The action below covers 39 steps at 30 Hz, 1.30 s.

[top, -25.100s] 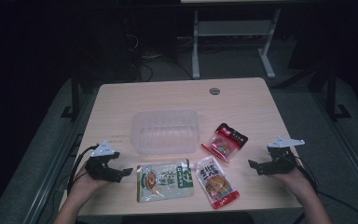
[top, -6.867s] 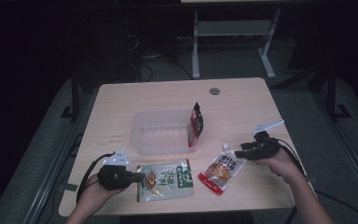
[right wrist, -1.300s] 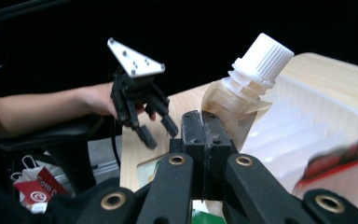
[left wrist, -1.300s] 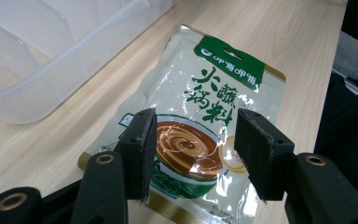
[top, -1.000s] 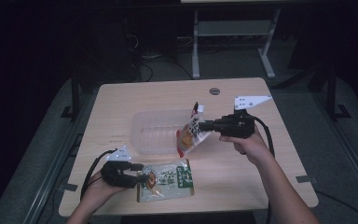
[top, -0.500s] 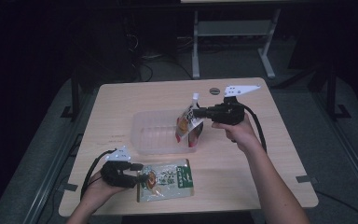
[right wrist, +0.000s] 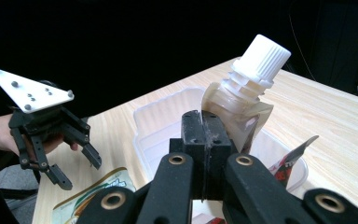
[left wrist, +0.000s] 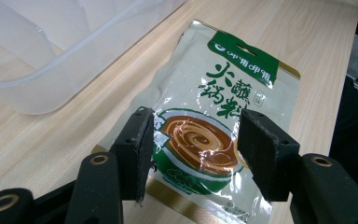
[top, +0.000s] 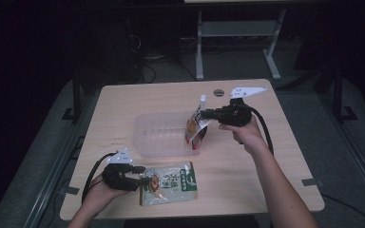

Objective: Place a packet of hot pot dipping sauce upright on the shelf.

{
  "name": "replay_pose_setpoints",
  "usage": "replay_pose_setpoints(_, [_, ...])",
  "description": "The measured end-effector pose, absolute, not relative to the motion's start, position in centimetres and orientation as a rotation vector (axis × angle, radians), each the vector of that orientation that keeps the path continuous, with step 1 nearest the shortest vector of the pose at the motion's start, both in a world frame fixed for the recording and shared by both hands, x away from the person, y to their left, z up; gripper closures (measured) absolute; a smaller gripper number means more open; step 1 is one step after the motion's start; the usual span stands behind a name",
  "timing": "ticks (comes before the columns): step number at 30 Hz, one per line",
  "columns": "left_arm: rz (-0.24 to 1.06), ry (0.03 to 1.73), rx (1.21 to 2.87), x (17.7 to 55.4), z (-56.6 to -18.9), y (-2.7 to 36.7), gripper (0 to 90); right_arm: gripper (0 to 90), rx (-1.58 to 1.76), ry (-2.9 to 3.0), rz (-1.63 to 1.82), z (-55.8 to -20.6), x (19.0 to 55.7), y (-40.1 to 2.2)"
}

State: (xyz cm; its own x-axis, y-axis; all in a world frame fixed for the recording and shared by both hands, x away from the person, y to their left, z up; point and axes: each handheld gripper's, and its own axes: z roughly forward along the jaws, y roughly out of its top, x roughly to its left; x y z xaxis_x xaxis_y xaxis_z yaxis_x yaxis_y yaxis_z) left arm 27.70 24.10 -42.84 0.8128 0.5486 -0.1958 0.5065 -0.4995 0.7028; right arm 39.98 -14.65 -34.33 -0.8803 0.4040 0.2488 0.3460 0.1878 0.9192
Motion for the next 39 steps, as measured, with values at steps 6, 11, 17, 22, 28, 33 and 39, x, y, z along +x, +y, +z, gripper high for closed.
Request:
replay_pose_setpoints(6, [0.061, 0.77, 2.197, 27.7, -42.9, 24.0, 45.3, 90.0, 0.758, 2.394, 1.794, -34.8, 40.1, -14.3])
replay_pose_setpoints(11, [0.059, 0.764, 2.204, 27.6, -43.0, 24.1, 45.2, 90.0, 0.779, 2.4, 1.772, -35.3, 40.2, -13.8])
replay_pose_setpoints(17, [0.059, 0.766, 2.206, 27.7, -43.0, 24.0, 45.3, 90.0, 0.78, 2.424, 1.744, -35.9, 40.3, -13.1])
replay_pose_setpoints(22, [0.059, 0.764, 2.211, 27.7, -43.0, 24.0, 45.2, 90.0, 0.78, 2.443, 1.718, -36.2, 40.3, -12.5])
replay_pose_setpoints(28, [0.062, 0.76, 2.216, 27.6, -43.0, 24.1, 45.3, 90.0, 0.781, 2.466, 1.665, -36.5, 40.3, -11.8])
replay_pose_setpoints(33, [0.056, 0.764, 2.214, 27.6, -43.1, 23.9, 45.2, 90.0, 0.787, 2.477, 1.637, -36.8, 40.3, -11.4])
replay_pose_setpoints(39, [0.055, 0.764, 2.215, 27.6, -43.1, 24.0, 45.2, 89.8, 0.799, 2.495, 1.611, -37.3, 40.4, -10.9])
